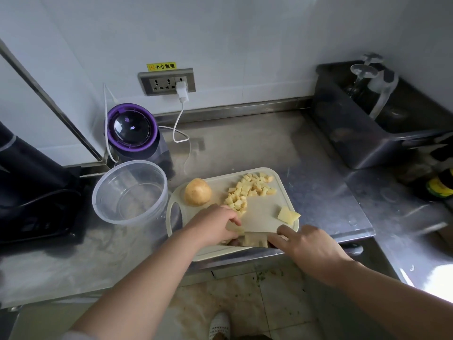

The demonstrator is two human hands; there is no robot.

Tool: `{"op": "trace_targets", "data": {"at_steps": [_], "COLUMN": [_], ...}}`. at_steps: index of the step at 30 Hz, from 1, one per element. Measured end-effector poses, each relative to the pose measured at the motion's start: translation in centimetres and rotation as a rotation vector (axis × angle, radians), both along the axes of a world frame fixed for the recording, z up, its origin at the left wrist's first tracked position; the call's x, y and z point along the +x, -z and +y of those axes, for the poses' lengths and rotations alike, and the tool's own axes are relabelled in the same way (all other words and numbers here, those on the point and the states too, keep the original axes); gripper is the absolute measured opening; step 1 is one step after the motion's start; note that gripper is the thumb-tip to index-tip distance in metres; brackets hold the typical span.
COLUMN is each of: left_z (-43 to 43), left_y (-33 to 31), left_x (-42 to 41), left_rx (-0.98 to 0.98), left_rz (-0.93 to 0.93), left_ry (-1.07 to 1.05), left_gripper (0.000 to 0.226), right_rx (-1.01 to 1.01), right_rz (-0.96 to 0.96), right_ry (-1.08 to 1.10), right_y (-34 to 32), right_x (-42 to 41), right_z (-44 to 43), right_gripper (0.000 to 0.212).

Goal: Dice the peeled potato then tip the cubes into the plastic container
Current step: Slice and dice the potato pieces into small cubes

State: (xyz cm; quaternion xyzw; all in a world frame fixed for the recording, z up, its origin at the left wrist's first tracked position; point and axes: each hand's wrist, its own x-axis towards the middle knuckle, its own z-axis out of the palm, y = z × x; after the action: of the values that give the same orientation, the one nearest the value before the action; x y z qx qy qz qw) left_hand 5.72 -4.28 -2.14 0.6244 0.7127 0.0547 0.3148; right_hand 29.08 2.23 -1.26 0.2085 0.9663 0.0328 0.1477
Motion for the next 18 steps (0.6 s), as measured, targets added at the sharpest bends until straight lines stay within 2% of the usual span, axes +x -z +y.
{"op": "trace_targets", "data": {"at_steps": [3,8,11,18], "left_z": [0.6,1.3,1.4,0.7], "left_y": [0.9,1.7,2.3,3.2], "left_x": [1.0,1.6,1.7,2.3], "left_rx": [-0.003,0.021,0.009,0.105], "left_rz": [0.066,0.080,0.083,0.142], "left_ry": [0.030,0.042,0.062,0.010], "left_gripper": [0.034,0.034,0.035,0.036], "right_rx": [0.031,0.048,0.065,0.141], "right_rz": [-0.016,0.062,0.047,0.034], "right_ry": [-0.037,-0.079,-0.108,-0.068], "right_y": [0.9,0.8,0.5,0.6], "right_x": [0.5,0.9,1.9,5.4], "right_z": [0.4,0.8,1.0,3.1], "right_gripper": [0.061,0.066,0.063,0.066]}}
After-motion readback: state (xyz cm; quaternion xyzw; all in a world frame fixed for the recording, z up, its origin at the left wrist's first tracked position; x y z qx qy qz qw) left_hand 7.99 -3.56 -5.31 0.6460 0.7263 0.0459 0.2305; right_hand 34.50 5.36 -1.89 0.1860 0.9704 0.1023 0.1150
